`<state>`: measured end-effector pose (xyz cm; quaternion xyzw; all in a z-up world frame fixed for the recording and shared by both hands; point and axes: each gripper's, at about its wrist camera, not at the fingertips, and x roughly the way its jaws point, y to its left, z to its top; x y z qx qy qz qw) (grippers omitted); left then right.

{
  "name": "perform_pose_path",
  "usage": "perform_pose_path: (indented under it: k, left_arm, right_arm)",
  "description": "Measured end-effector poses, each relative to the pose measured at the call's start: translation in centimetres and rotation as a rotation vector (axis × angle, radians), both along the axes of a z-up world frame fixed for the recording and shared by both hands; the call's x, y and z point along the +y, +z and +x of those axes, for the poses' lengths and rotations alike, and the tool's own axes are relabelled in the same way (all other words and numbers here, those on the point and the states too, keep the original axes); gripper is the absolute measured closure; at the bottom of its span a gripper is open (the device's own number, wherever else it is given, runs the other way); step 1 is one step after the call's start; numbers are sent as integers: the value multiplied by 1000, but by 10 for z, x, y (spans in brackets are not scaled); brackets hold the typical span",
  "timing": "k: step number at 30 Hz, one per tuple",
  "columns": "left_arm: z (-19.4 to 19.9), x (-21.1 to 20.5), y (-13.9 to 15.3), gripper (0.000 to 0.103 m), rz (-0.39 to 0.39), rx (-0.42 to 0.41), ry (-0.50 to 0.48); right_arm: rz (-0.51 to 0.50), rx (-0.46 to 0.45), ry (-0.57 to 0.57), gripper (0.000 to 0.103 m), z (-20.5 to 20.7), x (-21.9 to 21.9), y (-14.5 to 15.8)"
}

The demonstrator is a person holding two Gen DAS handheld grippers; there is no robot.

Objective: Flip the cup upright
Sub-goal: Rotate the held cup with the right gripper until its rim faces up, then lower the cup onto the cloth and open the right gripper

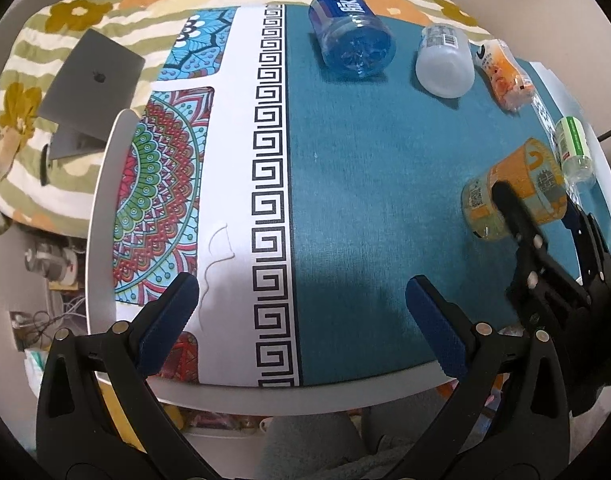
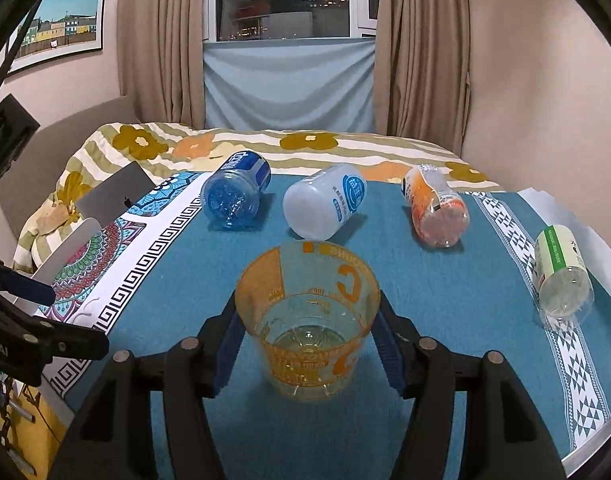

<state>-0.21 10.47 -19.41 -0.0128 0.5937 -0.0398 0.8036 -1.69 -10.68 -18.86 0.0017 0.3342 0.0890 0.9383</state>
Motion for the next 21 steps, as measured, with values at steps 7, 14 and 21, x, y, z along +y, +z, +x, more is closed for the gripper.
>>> perform_pose_path:
  k: [7,14,21]
  left_arm:
    - [-7,0,13,0,6,-41,2]
    - [-15,-6,49,0,0,-134,0]
    - [-26,-28,114,0,21,-302,-15]
  right_arm:
    - [33,-6,2,1,-2,-5,6]
    - [34,20,-33,1,-7,-18,41]
    - [-2,98,-93,0,-7,-47,113]
